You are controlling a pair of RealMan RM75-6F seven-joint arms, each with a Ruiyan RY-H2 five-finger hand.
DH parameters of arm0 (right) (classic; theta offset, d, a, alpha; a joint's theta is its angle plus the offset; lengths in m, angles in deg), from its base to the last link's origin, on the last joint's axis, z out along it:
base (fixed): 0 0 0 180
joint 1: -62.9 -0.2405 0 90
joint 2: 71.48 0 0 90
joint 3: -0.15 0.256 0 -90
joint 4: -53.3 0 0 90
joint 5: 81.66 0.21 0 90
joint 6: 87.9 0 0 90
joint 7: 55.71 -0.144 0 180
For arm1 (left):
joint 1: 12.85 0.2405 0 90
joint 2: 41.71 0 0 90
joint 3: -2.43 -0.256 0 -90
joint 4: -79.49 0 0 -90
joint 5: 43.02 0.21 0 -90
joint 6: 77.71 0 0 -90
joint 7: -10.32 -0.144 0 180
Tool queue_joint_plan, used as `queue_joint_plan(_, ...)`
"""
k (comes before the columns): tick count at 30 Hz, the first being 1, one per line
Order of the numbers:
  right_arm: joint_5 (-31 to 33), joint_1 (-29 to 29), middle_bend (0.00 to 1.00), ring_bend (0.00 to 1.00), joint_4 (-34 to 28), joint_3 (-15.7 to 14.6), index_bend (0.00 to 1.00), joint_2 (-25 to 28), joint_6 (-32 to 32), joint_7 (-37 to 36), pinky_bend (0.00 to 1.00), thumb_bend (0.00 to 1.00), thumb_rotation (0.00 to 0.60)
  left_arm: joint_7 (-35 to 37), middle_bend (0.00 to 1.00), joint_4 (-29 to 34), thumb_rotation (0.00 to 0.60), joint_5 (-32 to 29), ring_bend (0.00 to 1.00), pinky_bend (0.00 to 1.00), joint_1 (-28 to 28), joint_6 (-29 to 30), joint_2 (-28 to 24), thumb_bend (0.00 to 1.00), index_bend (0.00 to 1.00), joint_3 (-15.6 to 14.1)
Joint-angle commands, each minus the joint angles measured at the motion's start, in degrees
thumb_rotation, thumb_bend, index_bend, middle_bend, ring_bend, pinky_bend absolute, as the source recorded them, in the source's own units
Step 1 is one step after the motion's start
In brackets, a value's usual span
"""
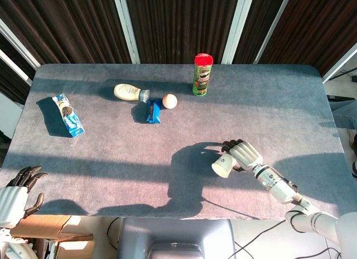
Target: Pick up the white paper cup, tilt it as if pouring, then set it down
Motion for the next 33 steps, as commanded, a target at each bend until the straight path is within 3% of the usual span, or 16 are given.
queue_joint_plan(1, -0.24, -0.1, 0.32, 0.29, -0.07, -0.24, 0.42, -0.16, -0.16, -0.76, 0.44, 0.42, 0.6, 0.0, 0.14, 0.01, 0.6, 0.06, 0.11, 0.33, 0.05, 0.07, -0.03, 0.46, 0.26, -0.04)
queue_joint_plan(3, -0.62, -0.21, 0.32, 0.29, 0.04, -0.62, 0.43, -0.27, -0.25, -1.42, 0.44, 0.42, 0.6, 0.0, 0.14, 0.03, 0.6, 0.08, 0.11, 0.33, 0.08, 0.14, -0.05, 0.46, 0.26, -0.05)
queue_joint_plan(6, -1.16, -0.19, 0.35, 0.31, 0.02, -1.07, 0.52, -0.38, -0.86, -2.93, 0.46, 0.45, 0.6, 0.12, 0.14, 0.05, 0.6, 0.02, 0.11, 0.33, 0.12, 0.17, -0.09, 0.46, 0.26, -0.03)
queue_joint_plan(11, -2.7, 0.73, 0.51, 0.45, 3.31, -0.77, 0.74, -1.95, -6.27, -3.1, 0.57, 0.72, 0.6, 0.3, 0.14, 0.13, 0.6, -0.07, 0.11, 0.33, 0.12, 0.18, -0.16, 0.46, 0.26, 0.02)
queue_joint_plan(17, -3.65, 1.41, 0.53, 0.47, 5.17, -0.12, 0.76, -2.77, -10.51, 1.73, 0.58, 0.75, 0.6, 0.2, 0.14, 0.21, 0.6, -0.08, 0.11, 0.33, 0.1, 0.06, -0.16, 0.46, 0.26, -0.03)
queue_joint_plan(21, -6.81, 1.81, 0.53, 0.47, 7.16, 0.15, 0.77, -3.37, -16.6, 17.12, 0.58, 0.76, 0.6, 0.08, 0.14, 0.25, 0.6, -0.01, 0.11, 0.33, 0.08, 0.03, -0.14, 0.46, 0.26, -0.06)
queue_joint_plan(25, -11.87, 0.83, 0.53, 0.47, 6.25, 0.48, 0.78, -3.22, -20.27, 48.3, 0.58, 0.75, 0.6, -0.15, 0.14, 0.31, 0.6, 0.05, 0.11, 0.33, 0.07, 0.04, -0.1, 0.46, 0.26, -0.08)
queue_joint_plan(33, -13.99, -1.91, 0.53, 0.47, -2.38, 2.09, 0.78, -1.3, -15.22, 74.91, 0.57, 0.75, 0.6, -0.2, 0.14, 0.25, 0.6, -0.11, 0.11, 0.33, -0.04, -0.22, -0.06, 0.46, 0.26, -0.05)
